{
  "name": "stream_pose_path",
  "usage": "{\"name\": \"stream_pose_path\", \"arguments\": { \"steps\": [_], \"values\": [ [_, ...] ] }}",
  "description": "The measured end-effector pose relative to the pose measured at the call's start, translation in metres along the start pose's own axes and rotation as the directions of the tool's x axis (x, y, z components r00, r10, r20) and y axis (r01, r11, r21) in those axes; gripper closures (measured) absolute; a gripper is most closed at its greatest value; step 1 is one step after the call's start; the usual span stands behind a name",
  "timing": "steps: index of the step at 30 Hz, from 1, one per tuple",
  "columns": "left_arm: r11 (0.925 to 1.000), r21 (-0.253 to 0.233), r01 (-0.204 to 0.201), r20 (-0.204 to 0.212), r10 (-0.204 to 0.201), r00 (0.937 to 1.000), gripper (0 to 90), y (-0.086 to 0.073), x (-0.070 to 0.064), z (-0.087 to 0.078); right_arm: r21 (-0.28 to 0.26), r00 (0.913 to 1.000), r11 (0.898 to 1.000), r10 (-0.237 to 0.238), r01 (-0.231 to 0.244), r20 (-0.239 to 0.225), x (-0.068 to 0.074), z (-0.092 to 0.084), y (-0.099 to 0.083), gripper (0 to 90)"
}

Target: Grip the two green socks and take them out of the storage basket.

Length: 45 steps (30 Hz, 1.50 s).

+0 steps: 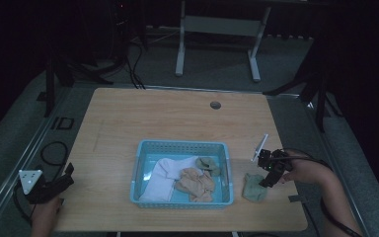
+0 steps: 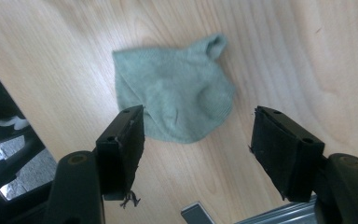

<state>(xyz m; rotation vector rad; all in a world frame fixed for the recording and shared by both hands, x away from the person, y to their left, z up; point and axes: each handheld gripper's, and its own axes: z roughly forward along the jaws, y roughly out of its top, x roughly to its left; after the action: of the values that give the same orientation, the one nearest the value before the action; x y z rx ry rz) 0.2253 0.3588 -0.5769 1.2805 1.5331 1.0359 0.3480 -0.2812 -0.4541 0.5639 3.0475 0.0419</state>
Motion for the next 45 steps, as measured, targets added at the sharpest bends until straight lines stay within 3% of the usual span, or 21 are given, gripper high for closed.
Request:
{"name": "stream_pose_path", "arguments": {
  "steps": [5, 7, 19, 38, 45],
  "values": [
    [1.0000, 0.000, 0.002, 0.002, -0.002, 1.0000, 0.7, 0.000, 0.000, 0.000, -0.009, 0.9991, 0.999, -0.041, 0.041, 0.011, 0.004, -0.011, 0.013, 35.8],
    [1.0000, -0.001, 0.001, 0.001, -0.001, 1.0000, 0.7, 0.000, 0.000, 0.000, -0.002, 0.9970, 0.997, -0.075, 0.075, 0.019, 0.008, -0.018, 0.026, 36.9],
    [1.0000, -0.002, 0.003, 0.002, -0.003, 1.0000, 0.7, 0.000, 0.000, 0.000, 0.007, 0.9825, 0.983, -0.182, 0.181, 0.040, 0.024, -0.034, 0.075, 36.9],
    [1.0000, -0.004, 0.004, 0.005, -0.004, 1.0000, 0.7, 0.000, 0.001, 0.000, 0.009, 0.9489, 0.949, -0.315, 0.315, 0.022, 0.046, -0.025, 0.143, 36.9],
    [1.0000, -0.004, 0.004, 0.006, -0.004, 1.0000, 0.7, 0.000, 0.001, 0.000, 0.027, 0.9487, 0.948, -0.316, 0.316, 0.005, 0.042, -0.014, 0.155, 36.9]
  ]
}}
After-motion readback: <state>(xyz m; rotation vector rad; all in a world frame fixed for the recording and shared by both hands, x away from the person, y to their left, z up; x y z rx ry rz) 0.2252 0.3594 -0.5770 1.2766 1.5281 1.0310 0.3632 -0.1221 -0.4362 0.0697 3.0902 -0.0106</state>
